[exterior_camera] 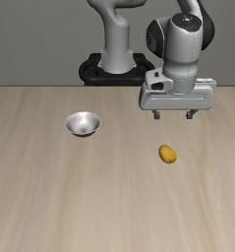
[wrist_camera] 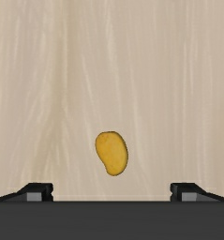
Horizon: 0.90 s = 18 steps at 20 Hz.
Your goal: Pick the mango on the table and place it on the bowl
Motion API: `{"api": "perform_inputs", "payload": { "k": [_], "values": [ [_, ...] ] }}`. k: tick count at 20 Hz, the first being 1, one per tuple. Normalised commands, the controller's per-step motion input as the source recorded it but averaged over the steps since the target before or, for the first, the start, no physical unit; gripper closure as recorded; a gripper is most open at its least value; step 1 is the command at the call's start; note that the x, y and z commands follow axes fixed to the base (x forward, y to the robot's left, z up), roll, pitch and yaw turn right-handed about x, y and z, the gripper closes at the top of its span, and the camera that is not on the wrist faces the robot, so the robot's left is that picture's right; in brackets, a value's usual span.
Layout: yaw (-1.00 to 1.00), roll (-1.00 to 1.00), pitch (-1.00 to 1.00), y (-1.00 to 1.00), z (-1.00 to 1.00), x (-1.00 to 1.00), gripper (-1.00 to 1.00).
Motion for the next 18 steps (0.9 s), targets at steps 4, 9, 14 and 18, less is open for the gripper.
{"api": "perform_inputs", "payload": {
  "k": [4, 9, 14, 18],
  "values": [
    [0.00, 0.00, 0.00, 0.00, -1.00, 0.00, -1.00],
    [0.00, 0.00, 0.00, 0.00, -1.00, 0.00, -1.00],
    [0.00, 0.00, 0.00, 0.00, -0.80, 0.00, 1.00],
    [0.00, 0.00, 0.00, 0.00, 0.00, 0.00, 1.00]
  ]
}}
